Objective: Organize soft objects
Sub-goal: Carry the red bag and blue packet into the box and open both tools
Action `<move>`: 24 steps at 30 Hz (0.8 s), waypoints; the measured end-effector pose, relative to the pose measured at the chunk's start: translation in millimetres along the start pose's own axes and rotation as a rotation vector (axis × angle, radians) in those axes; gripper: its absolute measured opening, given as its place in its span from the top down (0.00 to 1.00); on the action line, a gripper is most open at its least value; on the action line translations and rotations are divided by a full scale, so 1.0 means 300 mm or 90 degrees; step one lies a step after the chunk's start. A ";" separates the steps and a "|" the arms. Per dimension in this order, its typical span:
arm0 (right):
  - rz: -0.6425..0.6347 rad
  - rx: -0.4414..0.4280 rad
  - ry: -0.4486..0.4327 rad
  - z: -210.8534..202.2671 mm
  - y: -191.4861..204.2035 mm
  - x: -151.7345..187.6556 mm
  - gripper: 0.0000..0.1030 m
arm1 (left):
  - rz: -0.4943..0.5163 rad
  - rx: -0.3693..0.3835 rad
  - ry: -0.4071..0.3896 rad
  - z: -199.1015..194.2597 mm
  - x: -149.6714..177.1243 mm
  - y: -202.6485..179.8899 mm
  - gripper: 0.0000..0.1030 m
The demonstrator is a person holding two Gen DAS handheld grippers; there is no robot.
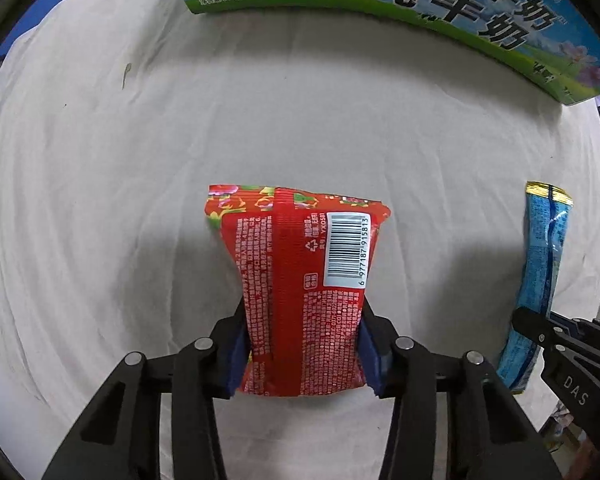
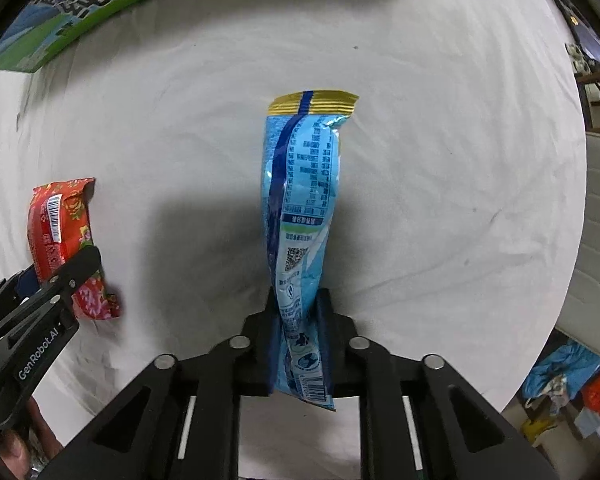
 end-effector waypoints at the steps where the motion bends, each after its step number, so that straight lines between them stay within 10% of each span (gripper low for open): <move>1: -0.005 -0.002 -0.002 -0.010 0.003 0.006 0.90 | 0.002 -0.001 -0.008 -0.018 0.002 -0.012 0.59; 14: -0.041 -0.104 -0.074 -0.388 0.005 0.041 0.90 | 0.030 0.027 -0.153 -0.414 -0.001 -0.124 0.59; 24: -0.085 -0.197 -0.182 -0.830 0.119 -0.063 0.91 | 0.063 0.058 -0.253 -0.802 -0.228 0.014 0.59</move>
Point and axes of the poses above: each gripper's, at about its wrist camera, not at the fingertips, and z roughly the way its jaws point, y to its left, x to its underside, the point moved 3 cm from there along z, roughly the way its jaws point, and after that the axes turned 12 degrees about z, right-handed, at the moved point
